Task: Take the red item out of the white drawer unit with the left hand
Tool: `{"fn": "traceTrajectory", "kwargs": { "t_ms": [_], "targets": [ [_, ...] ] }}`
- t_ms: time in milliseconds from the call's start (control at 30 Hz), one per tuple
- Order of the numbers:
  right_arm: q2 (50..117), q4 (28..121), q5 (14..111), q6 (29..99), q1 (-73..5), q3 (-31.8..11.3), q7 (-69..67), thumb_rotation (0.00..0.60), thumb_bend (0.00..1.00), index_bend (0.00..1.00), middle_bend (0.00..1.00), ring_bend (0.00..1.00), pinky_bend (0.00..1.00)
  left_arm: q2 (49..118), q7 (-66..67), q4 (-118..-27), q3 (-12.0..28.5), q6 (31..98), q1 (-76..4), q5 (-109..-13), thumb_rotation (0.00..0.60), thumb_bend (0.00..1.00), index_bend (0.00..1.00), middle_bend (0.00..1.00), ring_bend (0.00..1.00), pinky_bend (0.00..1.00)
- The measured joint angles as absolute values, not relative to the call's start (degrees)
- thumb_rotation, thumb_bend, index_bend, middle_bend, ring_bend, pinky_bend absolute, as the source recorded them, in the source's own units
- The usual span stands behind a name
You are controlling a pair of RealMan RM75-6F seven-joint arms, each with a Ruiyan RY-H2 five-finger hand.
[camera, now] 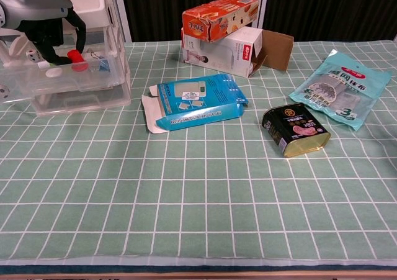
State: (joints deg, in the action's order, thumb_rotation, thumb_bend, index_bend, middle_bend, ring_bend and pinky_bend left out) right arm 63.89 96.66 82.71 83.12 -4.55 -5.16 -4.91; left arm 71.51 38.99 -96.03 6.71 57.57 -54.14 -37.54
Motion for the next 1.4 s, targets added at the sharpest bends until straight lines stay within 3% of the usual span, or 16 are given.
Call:
{"fn": "traceTrajectory", "kwargs": {
  "t_ms": [533, 1000, 1233, 1400],
  "targets": [
    [63.84, 96.75, 82.43, 83.05, -4.51, -5.25, -5.03, 0.600, 0.07, 0.00, 0.00, 0.00, 0.22, 67.35, 37.50, -101.42, 7.74, 59.21, -53.32, -40.20, 0.600, 0.35, 0.53, 1.00, 1.00, 1.00],
    [63.86, 96.85, 82.39, 83.16, -4.46, -5.28, -4.81, 0.600, 0.07, 0.00, 0.00, 0.00, 0.22, 56.31, 34.69, -116.19, 8.21, 61.12, -50.62, -50.61, 0.600, 0.35, 0.53, 1.00, 1.00, 1.00],
    [63.82, 96.89, 82.40, 83.30, -4.38, -5.30, -4.90, 0.600, 0.07, 0.00, 0.00, 0.00, 0.22, 52.41, 34.53, -124.24, 5.74, 61.36, -48.03, -60.64, 0.600, 0.35, 0.54, 1.00, 1.00, 1.00],
    [63.81, 96.85, 82.34, 83.23, -4.38, -5.31, -5.04, 0.600, 0.07, 0.00, 0.00, 0.00, 0.22, 51.46, 34.93, -127.32, 1.63, 60.51, -45.40, -67.99, 0.600, 0.35, 0.54, 1.00, 1.00, 1.00]
  ]
}}
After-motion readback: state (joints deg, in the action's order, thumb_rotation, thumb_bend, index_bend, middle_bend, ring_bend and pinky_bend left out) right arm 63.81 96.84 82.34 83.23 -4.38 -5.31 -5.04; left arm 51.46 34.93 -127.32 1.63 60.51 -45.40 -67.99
